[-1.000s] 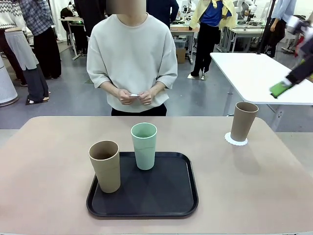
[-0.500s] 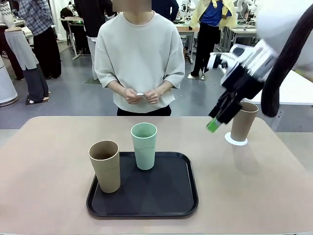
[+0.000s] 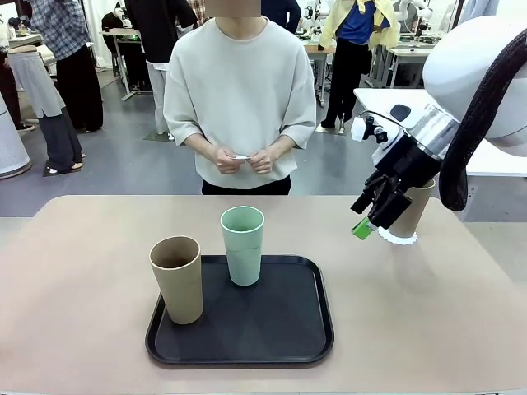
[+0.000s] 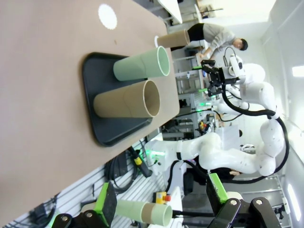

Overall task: Place coasters on the table and set cups on them.
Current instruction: Take one Reusable plastic cup from the Flat Tray and place it on a coaster set by the human.

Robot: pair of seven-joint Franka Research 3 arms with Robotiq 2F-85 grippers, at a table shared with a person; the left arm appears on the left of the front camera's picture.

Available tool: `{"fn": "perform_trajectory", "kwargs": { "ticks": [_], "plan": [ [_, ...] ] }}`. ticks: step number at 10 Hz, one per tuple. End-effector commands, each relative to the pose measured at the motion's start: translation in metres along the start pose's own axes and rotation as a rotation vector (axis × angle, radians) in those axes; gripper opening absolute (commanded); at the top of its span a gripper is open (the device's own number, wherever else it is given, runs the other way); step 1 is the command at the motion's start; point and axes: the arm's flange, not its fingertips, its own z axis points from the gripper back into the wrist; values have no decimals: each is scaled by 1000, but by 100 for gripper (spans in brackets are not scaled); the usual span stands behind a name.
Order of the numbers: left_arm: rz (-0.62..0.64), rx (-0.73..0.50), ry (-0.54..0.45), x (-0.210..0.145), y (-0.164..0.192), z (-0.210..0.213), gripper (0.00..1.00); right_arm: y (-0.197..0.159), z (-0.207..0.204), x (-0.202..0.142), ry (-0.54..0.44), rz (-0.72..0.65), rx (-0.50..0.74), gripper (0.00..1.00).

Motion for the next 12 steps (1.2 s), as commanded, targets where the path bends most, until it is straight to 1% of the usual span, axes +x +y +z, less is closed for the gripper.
{"fn": "perform_trajectory", "kwargs": {
  "ticks": [1, 3, 4, 5, 6, 7, 8, 9, 10, 12],
  "plan": [
    [-8, -12, -4, -1, 0, 2, 100, 4, -1, 8, 13, -20, -10, 100],
    [-8, -12, -4, -1, 0, 2, 100, 2, 0, 3, 2, -4, -1, 100],
    [-8, -12, -4, -1, 0, 2, 100, -4, 1, -18, -174, 140, -67, 100],
    [-8, -12, -4, -1, 0, 2, 100, -15, -14, -29, -276, 219, -98, 100],
    [-8, -12, -4, -1, 0, 2, 100, -32, -39, -35, -349, 239, -87, 100],
    [-8, -12, -4, -1, 0, 2, 100, -46, -62, -38, -411, 221, -72, 100],
    [-8, -12, -4, -1, 0, 2, 100, -57, -82, -41, -421, 232, -55, 100],
    [-8, -12, -4, -1, 0, 2, 100, -66, -101, -41, -421, 284, -29, 100],
    [-8, -12, -4, -1, 0, 2, 100, -73, -121, -35, -445, 293, 33, 100],
    [-8, -12, -4, -1, 0, 2, 100, -76, -147, -20, -478, 329, 107, 100]
  ]
}}
